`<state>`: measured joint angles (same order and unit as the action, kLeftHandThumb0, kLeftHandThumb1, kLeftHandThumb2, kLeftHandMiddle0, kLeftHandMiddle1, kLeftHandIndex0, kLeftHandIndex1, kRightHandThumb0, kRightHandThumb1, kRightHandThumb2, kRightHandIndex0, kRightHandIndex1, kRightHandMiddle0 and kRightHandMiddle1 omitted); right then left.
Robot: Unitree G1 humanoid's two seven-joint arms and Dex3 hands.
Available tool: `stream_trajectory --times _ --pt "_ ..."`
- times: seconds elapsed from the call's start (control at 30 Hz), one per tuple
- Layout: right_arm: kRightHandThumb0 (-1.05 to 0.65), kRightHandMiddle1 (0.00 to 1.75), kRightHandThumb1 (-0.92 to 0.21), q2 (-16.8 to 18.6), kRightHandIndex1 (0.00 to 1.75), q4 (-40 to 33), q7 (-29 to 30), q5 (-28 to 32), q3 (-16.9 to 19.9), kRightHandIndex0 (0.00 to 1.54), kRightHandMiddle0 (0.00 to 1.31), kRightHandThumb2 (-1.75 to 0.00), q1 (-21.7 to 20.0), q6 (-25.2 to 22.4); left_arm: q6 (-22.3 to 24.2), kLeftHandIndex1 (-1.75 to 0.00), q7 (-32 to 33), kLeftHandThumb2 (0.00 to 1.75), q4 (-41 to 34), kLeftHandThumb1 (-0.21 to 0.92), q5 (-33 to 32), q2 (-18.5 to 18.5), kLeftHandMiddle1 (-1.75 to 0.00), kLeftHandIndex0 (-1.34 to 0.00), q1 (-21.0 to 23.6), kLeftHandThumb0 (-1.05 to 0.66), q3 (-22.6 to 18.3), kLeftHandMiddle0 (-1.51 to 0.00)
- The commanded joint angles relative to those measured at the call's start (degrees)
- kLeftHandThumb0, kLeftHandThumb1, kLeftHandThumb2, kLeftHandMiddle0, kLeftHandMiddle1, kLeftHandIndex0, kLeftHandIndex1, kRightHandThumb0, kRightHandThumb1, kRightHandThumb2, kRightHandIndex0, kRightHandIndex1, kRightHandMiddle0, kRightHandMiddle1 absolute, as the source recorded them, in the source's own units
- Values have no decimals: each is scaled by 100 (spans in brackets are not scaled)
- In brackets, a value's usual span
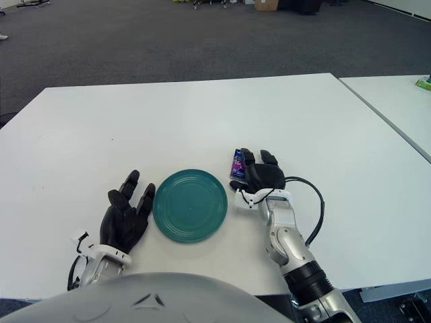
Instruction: Put the gum into the plate.
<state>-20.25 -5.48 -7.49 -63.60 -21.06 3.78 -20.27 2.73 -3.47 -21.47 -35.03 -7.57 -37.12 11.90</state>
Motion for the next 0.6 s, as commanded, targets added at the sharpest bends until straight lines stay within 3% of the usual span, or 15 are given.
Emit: stream_trajectory --times 0.0,0.27,0.57 --pt "-100 0 -92 172 0 -71 4 85 47 0 0 -69 77 -207 -108 -19 -28 88 46 92 64 -202 -1 0 -174 -101 76 -7" --pt "-96 0 -92 314 0 -121 203 286 174 0 0 -66 239 -317 -241 -19 3 91 5 92 141 -206 -1 0 -289 -101 249 -7" --pt "-92 3 -92 -58 2 255 975 691 408 3 5 -68 460 359 -369 -11 -35 92 46 92 155 -193 0 0 -303 -101 305 -4"
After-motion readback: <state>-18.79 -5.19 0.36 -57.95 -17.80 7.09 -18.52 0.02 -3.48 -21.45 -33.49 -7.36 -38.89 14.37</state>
